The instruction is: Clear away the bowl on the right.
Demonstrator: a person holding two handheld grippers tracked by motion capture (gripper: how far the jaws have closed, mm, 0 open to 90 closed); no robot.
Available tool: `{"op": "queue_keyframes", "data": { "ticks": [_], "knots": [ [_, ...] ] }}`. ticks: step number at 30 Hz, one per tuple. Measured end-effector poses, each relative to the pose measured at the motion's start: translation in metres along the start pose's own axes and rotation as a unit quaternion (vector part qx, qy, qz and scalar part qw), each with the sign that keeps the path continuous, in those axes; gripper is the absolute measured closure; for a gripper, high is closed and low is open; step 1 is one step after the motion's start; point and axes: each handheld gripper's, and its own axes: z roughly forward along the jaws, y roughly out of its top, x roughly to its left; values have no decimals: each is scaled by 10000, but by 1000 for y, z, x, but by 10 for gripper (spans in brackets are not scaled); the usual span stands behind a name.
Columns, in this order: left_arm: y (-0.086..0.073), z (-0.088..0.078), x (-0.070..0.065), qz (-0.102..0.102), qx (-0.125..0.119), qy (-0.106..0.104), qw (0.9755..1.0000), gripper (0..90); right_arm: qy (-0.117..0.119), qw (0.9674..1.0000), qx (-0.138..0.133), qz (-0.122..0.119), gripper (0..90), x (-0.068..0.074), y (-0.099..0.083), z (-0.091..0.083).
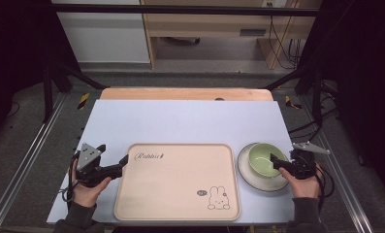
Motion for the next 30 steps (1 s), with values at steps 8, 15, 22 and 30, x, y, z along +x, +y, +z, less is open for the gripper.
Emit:
{"op": "queue_keyframes", "data": {
  "ticks": [8, 15, 22, 30],
  "knots": [
    [0, 1, 0, 12, 12, 5, 10000, 116, 43, 9998, 174, 39, 292, -2, -1, 2],
    [-1, 2, -1, 16, 41, 0, 10000, 117, 6, 9992, 374, 113, 368, -5, -4, 6],
    [-1, 2, -1, 18, 44, -1, 10000, 118, 3, 9983, 565, 134, 443, -6, -4, 7],
    [-1, 2, -1, 18, 46, 2, 10000, 118, -34, 9973, 713, 190, 509, -6, -4, 10]
  ]
}}
